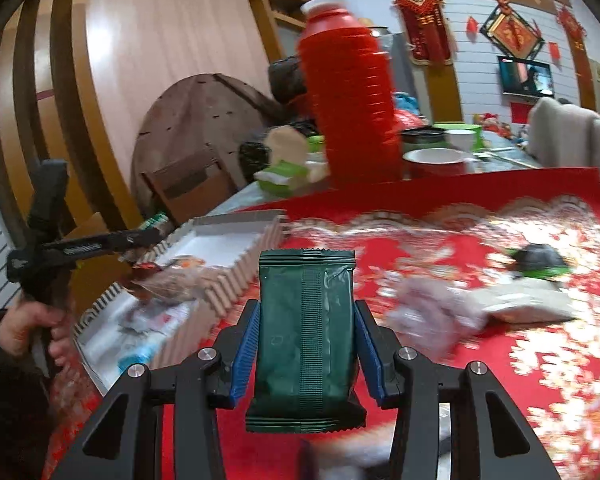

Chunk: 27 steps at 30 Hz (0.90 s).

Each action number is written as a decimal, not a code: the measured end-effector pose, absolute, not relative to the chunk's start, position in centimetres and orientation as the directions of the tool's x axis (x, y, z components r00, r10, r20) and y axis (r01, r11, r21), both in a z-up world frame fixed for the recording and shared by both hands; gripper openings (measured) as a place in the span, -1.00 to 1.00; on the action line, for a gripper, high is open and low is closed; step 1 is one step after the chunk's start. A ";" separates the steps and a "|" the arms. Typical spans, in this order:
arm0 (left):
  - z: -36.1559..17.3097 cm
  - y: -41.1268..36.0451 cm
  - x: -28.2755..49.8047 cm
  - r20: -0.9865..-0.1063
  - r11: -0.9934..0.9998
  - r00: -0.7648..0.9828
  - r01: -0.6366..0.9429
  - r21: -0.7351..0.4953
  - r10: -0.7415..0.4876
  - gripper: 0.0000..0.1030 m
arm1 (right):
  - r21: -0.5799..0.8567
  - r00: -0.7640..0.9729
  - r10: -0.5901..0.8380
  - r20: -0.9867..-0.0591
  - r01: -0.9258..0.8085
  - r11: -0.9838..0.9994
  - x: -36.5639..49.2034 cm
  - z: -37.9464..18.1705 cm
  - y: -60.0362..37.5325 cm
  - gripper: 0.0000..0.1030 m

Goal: Organize snacks
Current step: 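Carry both packs over the striped tray and open both grippers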

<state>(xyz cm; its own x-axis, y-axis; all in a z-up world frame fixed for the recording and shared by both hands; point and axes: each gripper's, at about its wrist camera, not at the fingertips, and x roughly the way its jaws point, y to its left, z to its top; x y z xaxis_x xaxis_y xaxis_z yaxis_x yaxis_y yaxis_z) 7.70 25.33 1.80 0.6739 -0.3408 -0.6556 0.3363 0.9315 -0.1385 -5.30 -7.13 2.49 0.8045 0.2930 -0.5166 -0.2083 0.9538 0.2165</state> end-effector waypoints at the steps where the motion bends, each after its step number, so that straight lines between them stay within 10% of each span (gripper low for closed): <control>1: 1.6 25.9 8.0 -0.659 0.935 0.673 0.324 -0.144 -0.335 -0.01 | 0.225 0.799 0.307 -0.517 -0.219 0.949 -4.8 2.4 -6.3 -0.14; 27: 0.2 27.4 8.7 -0.656 0.969 0.718 0.228 -0.098 -0.235 0.00 | 0.050 0.746 0.453 -0.487 -0.494 0.868 -4.0 1.9 8.7 -0.14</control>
